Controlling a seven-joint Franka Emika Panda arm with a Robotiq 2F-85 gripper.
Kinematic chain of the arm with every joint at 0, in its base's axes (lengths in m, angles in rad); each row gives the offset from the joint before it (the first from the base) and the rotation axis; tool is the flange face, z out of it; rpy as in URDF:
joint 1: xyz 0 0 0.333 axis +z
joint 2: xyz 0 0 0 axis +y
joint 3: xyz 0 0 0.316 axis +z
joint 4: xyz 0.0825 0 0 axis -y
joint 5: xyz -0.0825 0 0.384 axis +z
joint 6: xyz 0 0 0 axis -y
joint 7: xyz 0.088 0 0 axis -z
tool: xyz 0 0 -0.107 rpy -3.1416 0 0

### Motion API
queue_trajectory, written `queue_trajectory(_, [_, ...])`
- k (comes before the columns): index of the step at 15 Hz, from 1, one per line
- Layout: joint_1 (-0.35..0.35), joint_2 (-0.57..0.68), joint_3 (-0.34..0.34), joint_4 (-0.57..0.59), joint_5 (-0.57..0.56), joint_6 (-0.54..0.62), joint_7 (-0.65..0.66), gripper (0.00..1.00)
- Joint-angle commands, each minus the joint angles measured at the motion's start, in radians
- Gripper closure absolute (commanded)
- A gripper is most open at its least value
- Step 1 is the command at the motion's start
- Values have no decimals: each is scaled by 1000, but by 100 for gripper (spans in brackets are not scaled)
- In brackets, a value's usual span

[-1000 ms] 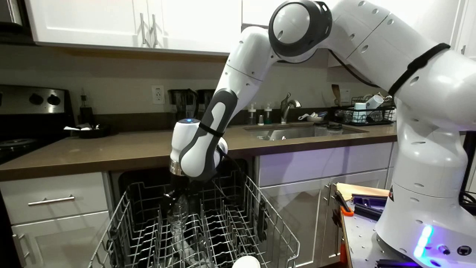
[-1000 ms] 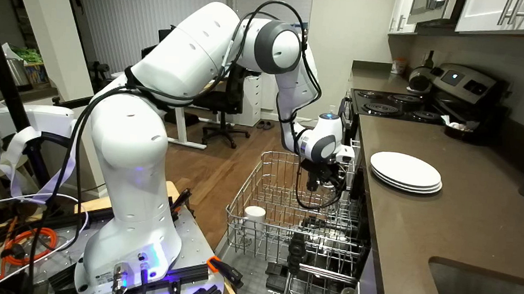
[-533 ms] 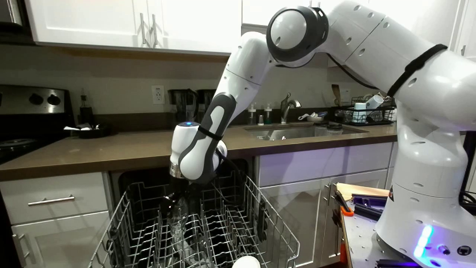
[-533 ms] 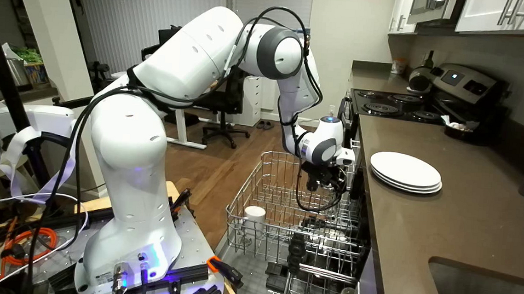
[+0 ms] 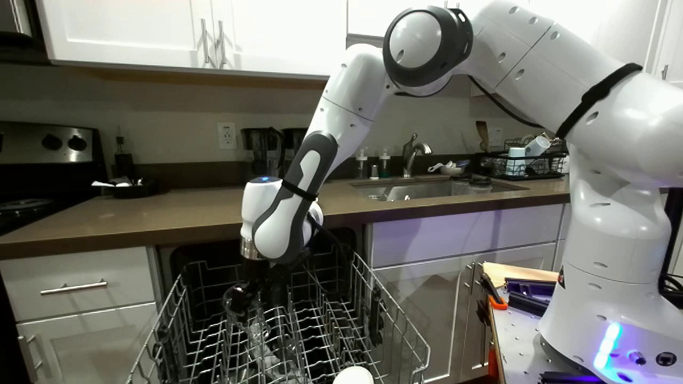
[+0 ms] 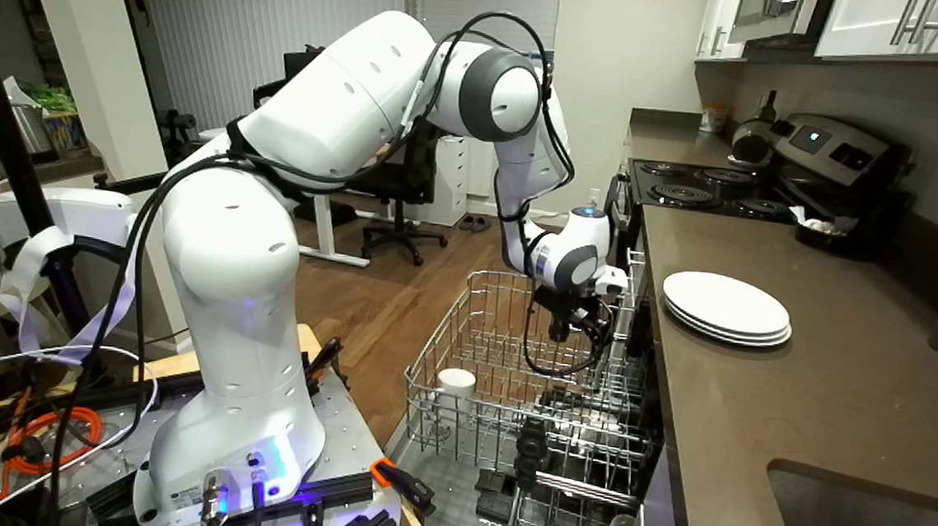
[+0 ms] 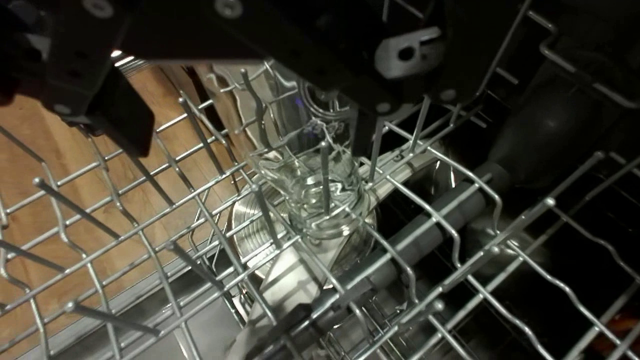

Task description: Remove the white plate from the dishwasher and place it on the countertop, move the glass jar backwards, move the white mug to the left

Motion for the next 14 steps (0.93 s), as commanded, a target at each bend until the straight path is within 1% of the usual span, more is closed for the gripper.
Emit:
queue_trajectory(1, [17, -57, -6, -38, 29, -59, -29, 0])
queue_trajectory(4, [47, -112, -23, -81, 18, -91, -11, 0])
queue_trajectory(7, [94, -198, -40, -164, 3, -123, 7, 0])
queue_trajectory(11, [204, -336, -81, -319, -38, -145, 64, 0])
queue_trajectory(14, [291, -426, -106, -443, -76, -118, 139, 0])
